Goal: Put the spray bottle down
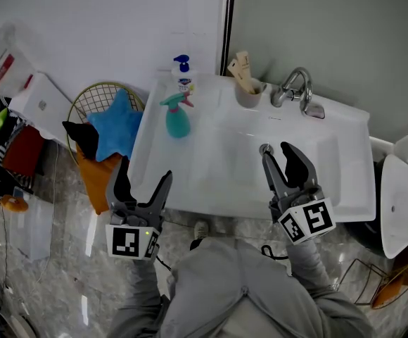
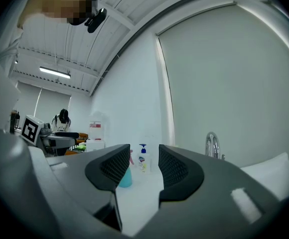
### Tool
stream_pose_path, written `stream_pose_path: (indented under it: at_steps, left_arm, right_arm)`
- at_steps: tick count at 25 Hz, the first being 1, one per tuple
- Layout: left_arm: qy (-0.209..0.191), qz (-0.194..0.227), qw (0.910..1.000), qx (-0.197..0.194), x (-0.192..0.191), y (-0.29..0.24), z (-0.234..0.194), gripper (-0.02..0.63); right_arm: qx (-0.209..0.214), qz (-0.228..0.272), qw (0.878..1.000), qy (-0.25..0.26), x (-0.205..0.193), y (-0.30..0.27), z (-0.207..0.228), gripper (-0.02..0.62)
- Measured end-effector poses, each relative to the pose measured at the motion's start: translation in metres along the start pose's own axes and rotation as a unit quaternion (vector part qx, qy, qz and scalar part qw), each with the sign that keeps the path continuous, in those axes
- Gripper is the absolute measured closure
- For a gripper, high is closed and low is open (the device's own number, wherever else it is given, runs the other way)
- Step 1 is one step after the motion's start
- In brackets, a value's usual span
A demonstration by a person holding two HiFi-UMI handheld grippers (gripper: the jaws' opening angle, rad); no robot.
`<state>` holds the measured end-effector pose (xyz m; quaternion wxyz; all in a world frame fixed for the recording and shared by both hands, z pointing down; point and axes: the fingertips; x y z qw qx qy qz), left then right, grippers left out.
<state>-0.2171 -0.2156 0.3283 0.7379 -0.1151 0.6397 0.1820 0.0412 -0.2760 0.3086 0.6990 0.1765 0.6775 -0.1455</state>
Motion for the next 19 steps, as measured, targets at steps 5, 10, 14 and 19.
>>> stream_pose_path:
  at_steps: [5,10,14,19]
  left_arm:
    - [0.002,-0.002,1.0000,-0.001,-0.0026,0.0005,0.0000,0.169]
    - [0.007,-0.001,1.0000,-0.001,-0.0029,0.0023,-0.0001,0.169]
    - [0.005,-0.004,1.0000,0.000,-0.0034,0.0038,-0.0010,0.169]
    - [0.006,-0.005,1.0000,0.003,-0.0049,0.0034,-0.0030,0.169]
  right_arm:
    - [0.000,0.000,1.000,0.002,-0.0006,-0.0011,-0.0010,0.416]
    - [-0.001,0.000,1.000,0.003,0.0007,-0.0014,-0.0021,0.416]
    - [0.000,-0.001,1.000,0.003,0.0009,-0.0022,-0.0033,0.416]
    - [0.001,-0.001,1.000,0.002,-0.0001,-0.0041,-0.0030,0.416]
Point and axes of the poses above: the fingertips, and each gripper's own axes: y backward along the fingers, z to its right, x out of its top, and after that the axes turned 11 degrees about -x, right-handed
